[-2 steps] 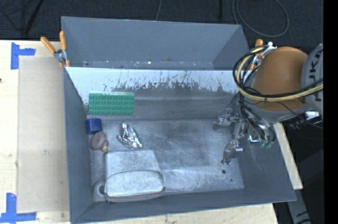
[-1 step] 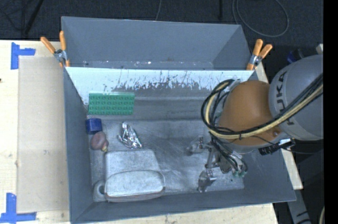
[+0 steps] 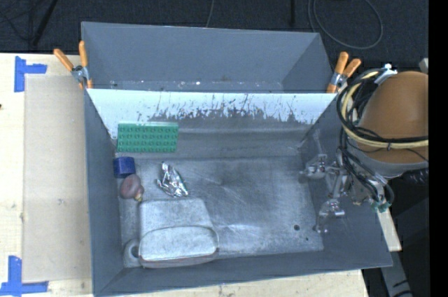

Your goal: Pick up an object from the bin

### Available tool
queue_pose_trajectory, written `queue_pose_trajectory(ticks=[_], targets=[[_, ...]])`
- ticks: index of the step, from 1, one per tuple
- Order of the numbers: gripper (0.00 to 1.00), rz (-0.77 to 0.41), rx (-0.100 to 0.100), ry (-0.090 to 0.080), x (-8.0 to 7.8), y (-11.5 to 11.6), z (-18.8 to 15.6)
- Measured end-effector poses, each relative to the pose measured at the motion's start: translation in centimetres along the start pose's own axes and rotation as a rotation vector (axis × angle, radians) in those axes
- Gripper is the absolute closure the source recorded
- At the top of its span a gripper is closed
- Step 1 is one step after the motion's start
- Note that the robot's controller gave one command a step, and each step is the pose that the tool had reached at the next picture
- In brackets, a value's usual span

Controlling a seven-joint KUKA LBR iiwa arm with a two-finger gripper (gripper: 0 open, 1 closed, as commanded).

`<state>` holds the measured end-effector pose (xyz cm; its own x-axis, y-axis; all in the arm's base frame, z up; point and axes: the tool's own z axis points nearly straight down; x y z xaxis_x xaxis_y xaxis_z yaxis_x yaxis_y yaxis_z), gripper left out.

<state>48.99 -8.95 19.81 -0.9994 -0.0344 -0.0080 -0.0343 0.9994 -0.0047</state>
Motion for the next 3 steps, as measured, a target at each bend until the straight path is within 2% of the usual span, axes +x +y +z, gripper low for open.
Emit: queue_pose_trajectory(ticks=[1, 2, 3], targets=[[0.00, -0.025, -0.007, 0.016, 0.1, 1.0, 9.6], [0.00, 0.090, -0.009, 0.004, -5.2, 9.8, 6.1], [0.00, -0.053, -0.006, 0.008, -6.2, 14.1, 7.5]])
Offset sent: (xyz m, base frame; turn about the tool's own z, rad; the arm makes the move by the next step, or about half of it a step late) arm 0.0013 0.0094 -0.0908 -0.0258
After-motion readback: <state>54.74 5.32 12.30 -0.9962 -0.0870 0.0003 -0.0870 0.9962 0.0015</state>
